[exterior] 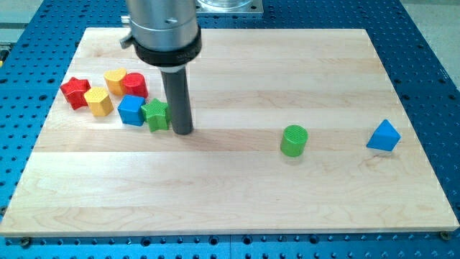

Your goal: Slightly push the green star into the blue cube

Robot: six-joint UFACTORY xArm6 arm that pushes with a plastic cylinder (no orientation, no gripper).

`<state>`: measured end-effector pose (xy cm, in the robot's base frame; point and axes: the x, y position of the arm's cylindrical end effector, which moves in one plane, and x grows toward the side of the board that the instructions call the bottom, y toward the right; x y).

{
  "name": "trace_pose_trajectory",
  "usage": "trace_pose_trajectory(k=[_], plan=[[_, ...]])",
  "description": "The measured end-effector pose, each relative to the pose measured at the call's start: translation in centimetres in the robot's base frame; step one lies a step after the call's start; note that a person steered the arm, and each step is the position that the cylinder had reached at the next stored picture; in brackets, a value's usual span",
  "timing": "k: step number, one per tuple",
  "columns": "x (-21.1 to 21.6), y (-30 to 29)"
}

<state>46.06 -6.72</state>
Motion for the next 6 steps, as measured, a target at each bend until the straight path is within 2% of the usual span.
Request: trace_pose_trajectory(k=[4, 5, 6], plan=[[0.2, -2.0], [-1.5, -3.1], [-1.2, -0.6]])
